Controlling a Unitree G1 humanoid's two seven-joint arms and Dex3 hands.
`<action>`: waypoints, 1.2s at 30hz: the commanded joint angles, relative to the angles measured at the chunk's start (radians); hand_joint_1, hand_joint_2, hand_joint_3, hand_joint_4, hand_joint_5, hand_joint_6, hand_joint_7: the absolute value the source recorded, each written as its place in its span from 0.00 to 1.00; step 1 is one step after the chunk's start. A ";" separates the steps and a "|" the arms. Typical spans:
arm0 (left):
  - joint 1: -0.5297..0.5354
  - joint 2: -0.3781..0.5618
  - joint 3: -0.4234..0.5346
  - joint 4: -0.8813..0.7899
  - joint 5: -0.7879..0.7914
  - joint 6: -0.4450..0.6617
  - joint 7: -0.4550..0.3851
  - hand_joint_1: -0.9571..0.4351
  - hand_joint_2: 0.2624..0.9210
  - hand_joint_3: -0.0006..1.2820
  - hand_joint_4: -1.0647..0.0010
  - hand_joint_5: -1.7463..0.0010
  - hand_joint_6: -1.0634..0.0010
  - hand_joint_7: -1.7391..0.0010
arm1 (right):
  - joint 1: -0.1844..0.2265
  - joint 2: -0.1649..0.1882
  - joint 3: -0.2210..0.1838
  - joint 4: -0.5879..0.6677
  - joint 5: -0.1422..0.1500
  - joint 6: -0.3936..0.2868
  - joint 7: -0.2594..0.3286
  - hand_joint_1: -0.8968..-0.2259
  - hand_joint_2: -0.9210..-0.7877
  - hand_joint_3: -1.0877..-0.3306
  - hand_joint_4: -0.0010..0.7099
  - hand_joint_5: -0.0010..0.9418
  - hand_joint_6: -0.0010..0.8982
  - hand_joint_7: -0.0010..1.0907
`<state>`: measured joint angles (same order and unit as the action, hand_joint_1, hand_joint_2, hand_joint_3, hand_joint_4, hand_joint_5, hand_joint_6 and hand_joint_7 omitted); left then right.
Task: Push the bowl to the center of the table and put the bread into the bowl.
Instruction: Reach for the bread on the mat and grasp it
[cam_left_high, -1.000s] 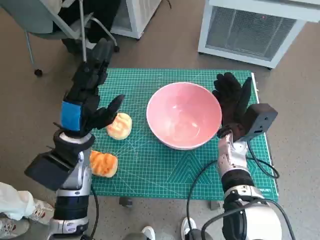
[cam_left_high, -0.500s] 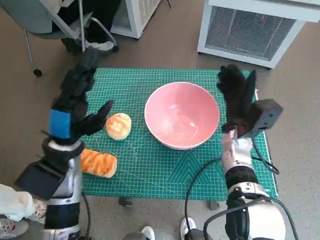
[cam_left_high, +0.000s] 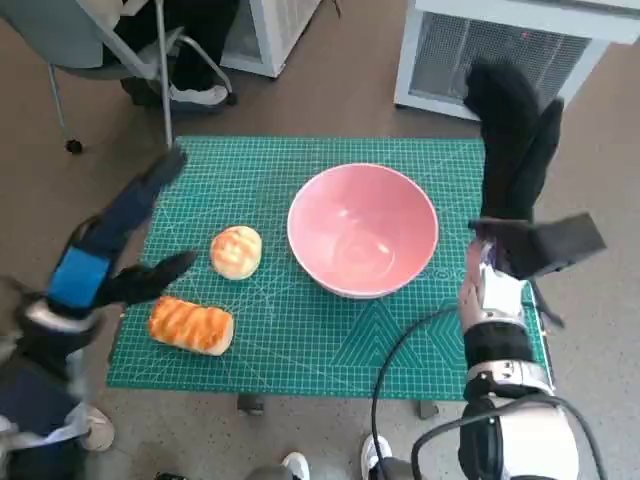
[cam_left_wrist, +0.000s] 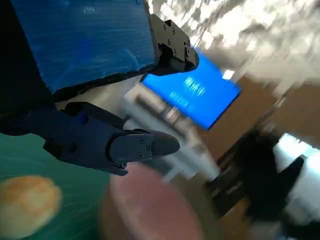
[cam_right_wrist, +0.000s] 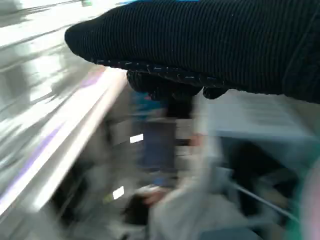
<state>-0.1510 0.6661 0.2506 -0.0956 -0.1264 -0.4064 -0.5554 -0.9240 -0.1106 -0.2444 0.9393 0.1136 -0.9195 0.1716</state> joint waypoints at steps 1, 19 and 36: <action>0.066 0.123 0.013 -0.096 0.010 0.086 -0.099 0.29 1.00 0.24 0.74 0.99 0.66 0.99 | 0.074 -0.009 0.048 -0.114 0.000 -0.025 0.054 0.58 0.00 0.22 0.35 0.05 0.00 0.58; 0.200 0.299 -0.079 -0.289 0.190 0.439 -0.226 0.36 0.95 0.01 0.74 1.00 0.62 0.98 | 0.135 -0.028 0.119 -0.291 0.116 0.011 0.220 0.53 0.00 0.26 0.30 0.06 0.00 0.57; 0.064 0.186 -0.332 -0.034 0.426 0.417 -0.124 0.36 0.88 0.00 0.71 1.00 0.62 0.98 | 0.138 -0.026 0.124 -0.278 0.131 0.020 0.239 0.55 0.00 0.28 0.27 0.09 0.00 0.49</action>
<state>-0.0598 0.8815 -0.0394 -0.1868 0.2614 0.0297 -0.7096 -0.8063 -0.1379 -0.1204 0.6492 0.2381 -0.9115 0.3988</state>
